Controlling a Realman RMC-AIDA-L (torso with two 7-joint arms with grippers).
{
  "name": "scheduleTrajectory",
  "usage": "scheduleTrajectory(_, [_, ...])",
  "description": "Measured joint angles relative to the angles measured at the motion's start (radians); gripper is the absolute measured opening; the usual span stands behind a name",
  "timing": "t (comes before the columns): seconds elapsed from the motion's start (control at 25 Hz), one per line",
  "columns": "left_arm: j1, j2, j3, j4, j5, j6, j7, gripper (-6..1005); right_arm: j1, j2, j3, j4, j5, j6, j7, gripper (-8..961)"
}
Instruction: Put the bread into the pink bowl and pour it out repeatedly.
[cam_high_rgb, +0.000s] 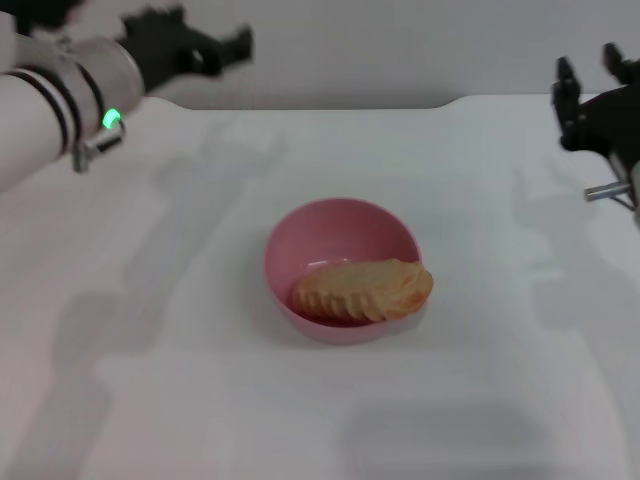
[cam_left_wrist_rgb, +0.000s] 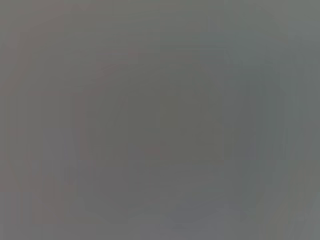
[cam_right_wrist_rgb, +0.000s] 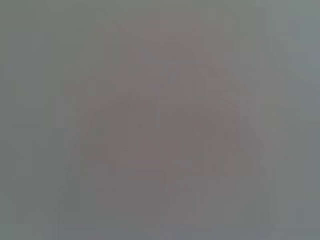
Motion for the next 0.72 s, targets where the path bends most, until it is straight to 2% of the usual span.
scheduleTrajectory(0.12, [0.042, 0.000, 0.007, 0.006, 0.000, 0.147, 0.012, 795, -0.013, 0.005, 0.001, 0.038, 0.012, -0.133, 0.010, 419])
scheduleTrajectory(0.24, [0.062, 0.000, 0.012, -0.010, 0.000, 0.202, 0.014, 821, -0.017, 0.008, -0.029, 0.109, 0.027, -0.289, 0.014, 419])
scheduleTrajectory(0.32, [0.069, 0.000, 0.023, -0.028, 0.000, 0.225, 0.015, 838, -0.014, 0.002, -0.032, 0.123, 0.031, -0.304, 0.012, 444])
scheduleTrajectory(0.48, [0.085, 0.000, 0.068, -0.081, 0.000, 0.297, 0.024, 848, -0.021, -0.005, 0.005, 0.095, 0.037, -0.181, 0.085, 495])
scheduleTrajectory(0.56, [0.090, 0.000, 0.092, -0.104, 0.000, 0.331, 0.028, 848, -0.025, -0.003, 0.004, 0.102, 0.036, -0.182, 0.108, 521])
scheduleTrajectory(0.68, [0.092, -0.001, 0.115, -0.142, -0.002, 0.373, 0.025, 849, -0.017, 0.001, -0.036, 0.167, 0.036, -0.305, 0.141, 559])
scheduleTrajectory(0.72, [0.090, -0.002, 0.121, -0.162, -0.005, 0.390, 0.022, 849, -0.007, 0.001, -0.062, 0.209, 0.034, -0.385, 0.170, 632])
